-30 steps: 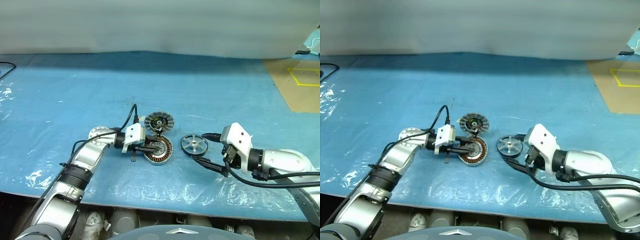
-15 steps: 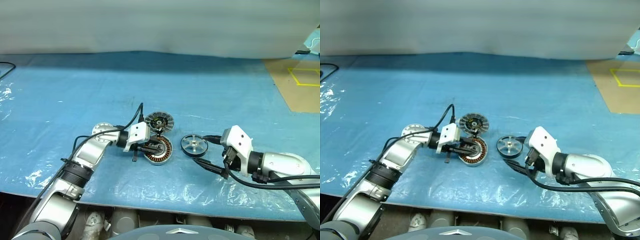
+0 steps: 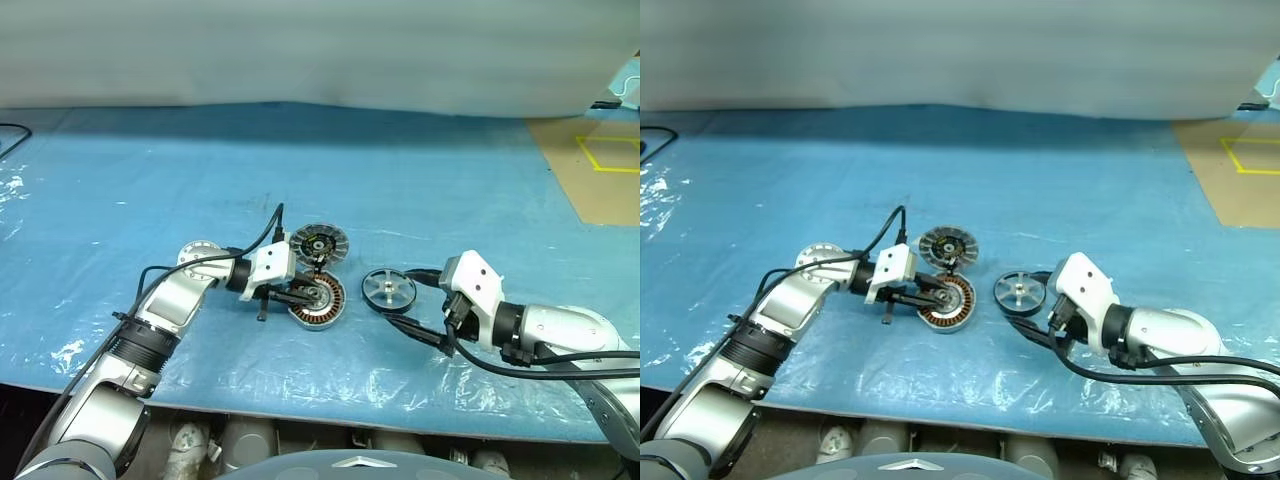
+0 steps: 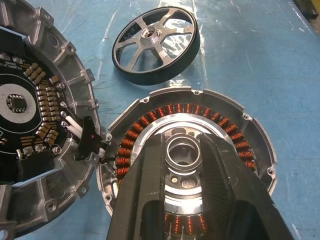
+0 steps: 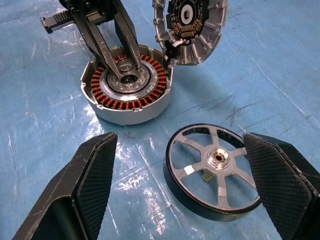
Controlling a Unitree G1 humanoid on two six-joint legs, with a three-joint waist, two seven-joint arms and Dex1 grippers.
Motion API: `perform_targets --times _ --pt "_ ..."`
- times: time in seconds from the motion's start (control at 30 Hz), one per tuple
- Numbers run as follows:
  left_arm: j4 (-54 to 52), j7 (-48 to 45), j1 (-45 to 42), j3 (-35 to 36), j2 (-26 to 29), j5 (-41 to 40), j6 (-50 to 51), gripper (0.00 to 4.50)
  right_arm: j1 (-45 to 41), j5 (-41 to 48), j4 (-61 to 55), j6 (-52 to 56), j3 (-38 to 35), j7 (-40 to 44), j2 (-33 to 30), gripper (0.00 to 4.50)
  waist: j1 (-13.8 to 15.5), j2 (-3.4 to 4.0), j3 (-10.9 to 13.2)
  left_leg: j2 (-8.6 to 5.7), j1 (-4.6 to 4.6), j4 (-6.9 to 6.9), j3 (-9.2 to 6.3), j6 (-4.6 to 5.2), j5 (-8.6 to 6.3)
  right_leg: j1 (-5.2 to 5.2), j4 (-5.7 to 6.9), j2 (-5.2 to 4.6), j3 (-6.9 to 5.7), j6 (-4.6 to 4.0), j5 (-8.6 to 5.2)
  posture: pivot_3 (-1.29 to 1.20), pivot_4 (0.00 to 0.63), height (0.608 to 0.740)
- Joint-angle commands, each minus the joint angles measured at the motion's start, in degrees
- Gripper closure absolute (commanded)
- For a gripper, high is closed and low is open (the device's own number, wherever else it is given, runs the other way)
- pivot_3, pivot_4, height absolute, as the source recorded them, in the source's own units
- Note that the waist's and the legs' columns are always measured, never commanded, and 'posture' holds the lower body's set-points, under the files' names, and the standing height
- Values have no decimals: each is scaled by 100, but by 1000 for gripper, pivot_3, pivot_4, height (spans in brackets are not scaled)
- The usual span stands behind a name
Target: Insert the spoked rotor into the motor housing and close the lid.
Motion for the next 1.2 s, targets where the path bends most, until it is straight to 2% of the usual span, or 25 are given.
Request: perform_targets --times 0.03,1.0,1.07,1.2 --pt "-149 -6 5 -84 -11 18 -152 3793 41 -65 -73 -163 -66 41 -33 340 0 0 0 0 0 0 0 0 0 0 0 0 0 0 0 0 150 740" --pt "288 120 44 -162 -16 152 -554 3793 40 -76 -104 -151 -118 87 -109 340 -3 0 0 0 1 0 -1 0 0 0 0 0 0 1 0 0 150 740" --pt "277 63 54 -162 -18 90 -484 3055 28 -59 -118 -129 -129 77 -113 340 -3 0 0 0 1 0 -1 0 0 0 0 0 0 1 0 0 150 740" --pt "436 584 -63 -39 -135 268 -353 1812 6 -33 -143 -87 -130 56 -113 340 -1 1 -1 -1 1 -1 -1 0 0 0 -1 0 0 1 -1 0 150 740"
